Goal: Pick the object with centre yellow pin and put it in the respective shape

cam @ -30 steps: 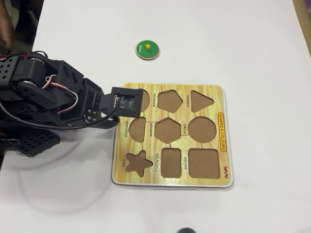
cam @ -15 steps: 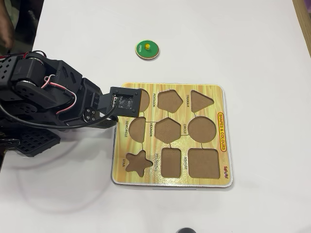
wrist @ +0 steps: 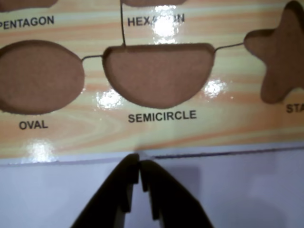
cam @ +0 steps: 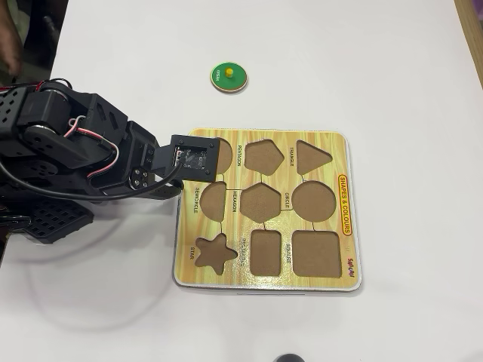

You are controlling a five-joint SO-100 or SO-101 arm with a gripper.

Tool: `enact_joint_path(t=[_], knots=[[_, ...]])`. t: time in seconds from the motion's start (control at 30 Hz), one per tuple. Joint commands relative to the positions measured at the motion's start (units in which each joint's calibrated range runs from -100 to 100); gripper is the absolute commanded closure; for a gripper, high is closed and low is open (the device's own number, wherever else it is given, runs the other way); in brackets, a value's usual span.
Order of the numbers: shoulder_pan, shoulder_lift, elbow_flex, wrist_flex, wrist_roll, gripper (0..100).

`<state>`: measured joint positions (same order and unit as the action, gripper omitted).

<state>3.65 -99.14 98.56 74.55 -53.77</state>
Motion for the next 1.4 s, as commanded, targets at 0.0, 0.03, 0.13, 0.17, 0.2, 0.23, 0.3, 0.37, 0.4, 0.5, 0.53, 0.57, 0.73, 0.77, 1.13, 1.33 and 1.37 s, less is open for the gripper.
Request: enact_joint_path(t=[0.0,0.03,0.13,0.17,0.2,0.23,0.3,0.37,0.4,0.5,0.53,0.57,0.73,0.77,1.13,1.33,1.37], knots=[[0.1,0.7,0.4,1.1,0.0,99],[0.1,0.7,0.4,1.1,0.0,99],[0.1,0.7,0.4,1.1,0.0,99],[0.0,0.7,0.4,1.1,-0.1,99],[0.0,0.7,0.4,1.1,-0.2,99],[-0.1,0.7,0.4,1.1,-0.2,99],[-0.3,0.9,0.4,1.1,-0.2,99],[-0.6,1.4,0.2,1.0,-0.1,99],[-0.7,2.2,-0.3,0.9,0.1,99],[-3.7,8.2,-1.7,-2.8,0.2,99],[-5.5,10.9,-2.6,-4.2,0.2,99],[-7.8,14.2,-3.9,-5.9,0.2,99],[-16.6,28.7,-11.2,-11.2,0.2,99],[-18.1,31.4,-13.2,-11.2,0.2,99],[-31.3,57.8,-39.9,-10.4,0.3,99],[-39.8,67.2,-50.4,-10.3,0.3,99],[-41.1,68.3,-51.7,-10.2,0.4,99]])
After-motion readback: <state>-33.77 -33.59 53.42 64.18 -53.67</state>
